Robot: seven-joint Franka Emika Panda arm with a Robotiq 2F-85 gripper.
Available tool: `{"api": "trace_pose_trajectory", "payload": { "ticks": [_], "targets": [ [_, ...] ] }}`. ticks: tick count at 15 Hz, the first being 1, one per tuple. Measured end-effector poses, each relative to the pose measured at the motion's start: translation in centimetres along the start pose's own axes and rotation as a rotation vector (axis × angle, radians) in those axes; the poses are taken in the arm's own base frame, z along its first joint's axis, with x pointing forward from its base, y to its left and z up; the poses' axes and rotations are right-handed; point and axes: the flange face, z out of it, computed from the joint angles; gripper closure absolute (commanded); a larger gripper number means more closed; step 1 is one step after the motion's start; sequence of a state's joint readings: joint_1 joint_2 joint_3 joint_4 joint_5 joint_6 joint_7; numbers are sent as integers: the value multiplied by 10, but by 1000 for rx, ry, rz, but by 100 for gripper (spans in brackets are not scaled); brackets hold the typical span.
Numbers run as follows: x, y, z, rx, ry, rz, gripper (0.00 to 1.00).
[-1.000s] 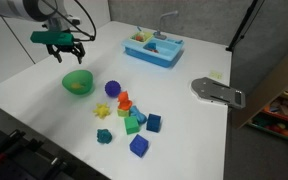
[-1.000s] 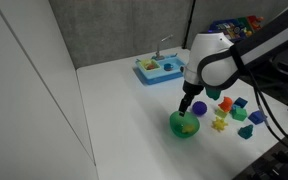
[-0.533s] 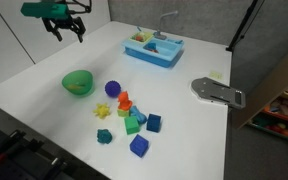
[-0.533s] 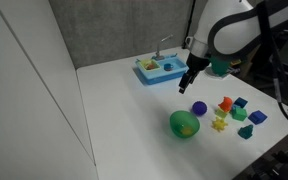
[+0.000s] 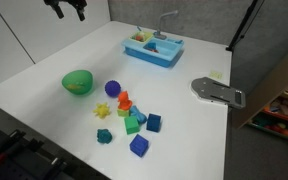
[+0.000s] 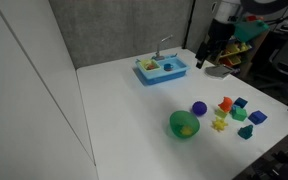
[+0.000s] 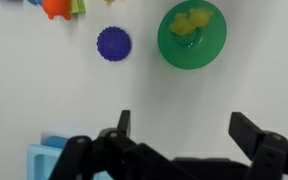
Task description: Pick up a yellow rubber duck toy and place it in the green bowl
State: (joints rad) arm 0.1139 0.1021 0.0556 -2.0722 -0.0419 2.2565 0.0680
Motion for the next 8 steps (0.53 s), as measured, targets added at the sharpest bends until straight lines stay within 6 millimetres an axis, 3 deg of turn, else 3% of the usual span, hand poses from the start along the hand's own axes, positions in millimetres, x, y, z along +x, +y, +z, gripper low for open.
{"api": "trace_pose_trajectory", "payload": {
  "ticks": [4, 8],
  "targets": [
    [-26, 14, -52, -17, -89, 91, 0],
    [-52, 16, -111, -18, -138, 140, 0]
  ]
}}
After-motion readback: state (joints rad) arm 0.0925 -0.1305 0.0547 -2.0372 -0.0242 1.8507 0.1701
